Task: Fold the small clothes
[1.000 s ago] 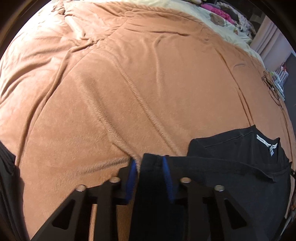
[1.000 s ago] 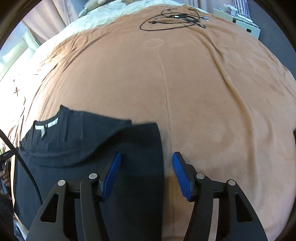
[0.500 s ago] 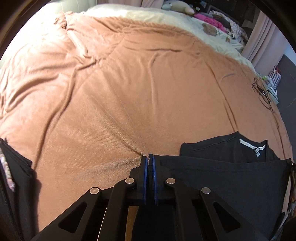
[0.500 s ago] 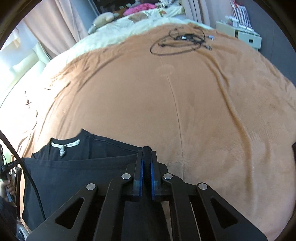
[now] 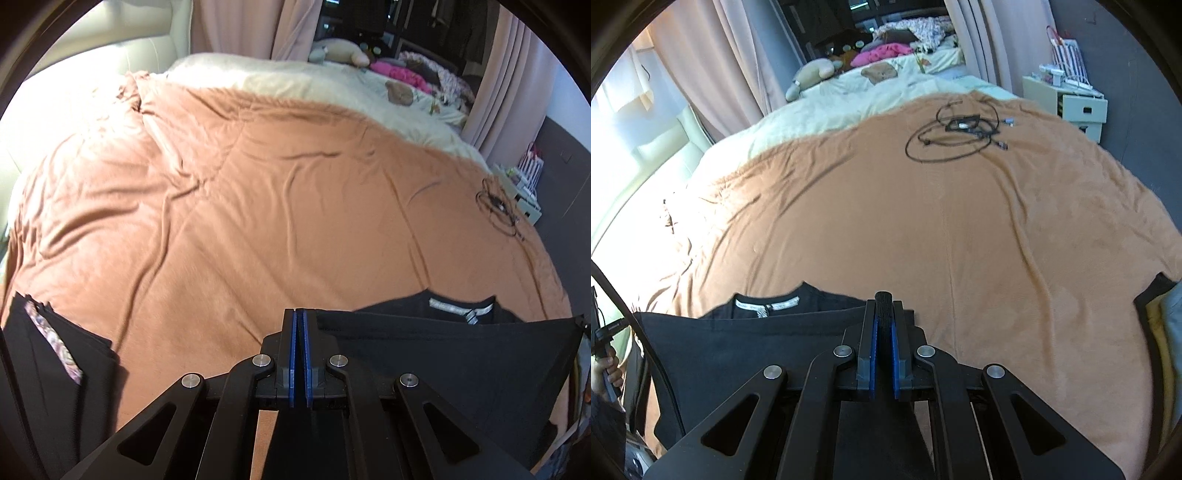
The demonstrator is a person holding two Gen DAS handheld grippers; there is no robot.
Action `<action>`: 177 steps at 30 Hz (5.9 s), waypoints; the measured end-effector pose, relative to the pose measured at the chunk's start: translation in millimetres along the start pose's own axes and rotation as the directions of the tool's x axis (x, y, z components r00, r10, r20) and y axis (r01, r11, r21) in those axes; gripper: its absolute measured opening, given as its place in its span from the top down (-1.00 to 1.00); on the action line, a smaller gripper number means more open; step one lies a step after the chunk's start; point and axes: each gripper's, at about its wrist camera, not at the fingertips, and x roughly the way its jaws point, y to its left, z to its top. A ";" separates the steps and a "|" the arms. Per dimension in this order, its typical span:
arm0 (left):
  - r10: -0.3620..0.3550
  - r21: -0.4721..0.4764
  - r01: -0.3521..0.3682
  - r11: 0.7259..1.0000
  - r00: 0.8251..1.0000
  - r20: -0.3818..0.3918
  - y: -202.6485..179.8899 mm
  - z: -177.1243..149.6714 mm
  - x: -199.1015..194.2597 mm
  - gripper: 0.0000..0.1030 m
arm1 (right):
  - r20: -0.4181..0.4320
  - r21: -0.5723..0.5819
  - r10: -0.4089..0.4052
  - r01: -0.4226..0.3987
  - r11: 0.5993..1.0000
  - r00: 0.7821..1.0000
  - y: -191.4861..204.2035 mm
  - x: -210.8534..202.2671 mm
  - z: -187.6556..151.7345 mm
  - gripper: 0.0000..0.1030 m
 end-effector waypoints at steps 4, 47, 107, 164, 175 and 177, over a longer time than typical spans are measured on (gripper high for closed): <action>0.009 -0.001 -0.009 1.000 0.999 0.038 -1.3 12.0 -16.7 0.94 | 0.037 -0.006 0.001 0.000 1.000 0.999 4.4 -19.1 7.9 0.96; 0.188 0.068 -0.177 0.982 0.961 -0.203 -11.6 22.8 179.5 0.84 | -0.188 0.029 -0.210 0.219 0.975 0.959 -25.9 190.1 43.6 0.72; -0.162 -0.291 0.102 0.951 0.969 -0.187 69.6 -230.8 -50.4 -0.25 | -0.192 0.310 0.180 -0.114 0.944 0.965 -58.9 -62.7 -175.1 0.03; -0.316 -0.433 0.266 0.861 0.948 -0.047 59.8 -231.2 -6.2 0.47 | 0.062 0.579 0.189 -0.189 0.793 0.980 -71.8 -41.3 -238.4 0.06; -0.323 -0.448 0.273 0.851 0.946 -0.036 62.4 -228.2 -8.2 0.82 | 0.088 0.575 0.311 -0.303 0.760 0.946 -65.3 -27.9 -226.7 0.49; -0.316 -0.434 0.276 0.857 0.949 -0.020 63.1 -225.2 -15.4 0.85 | 0.044 0.584 0.245 -0.224 0.780 0.968 -67.8 -27.4 -223.6 0.98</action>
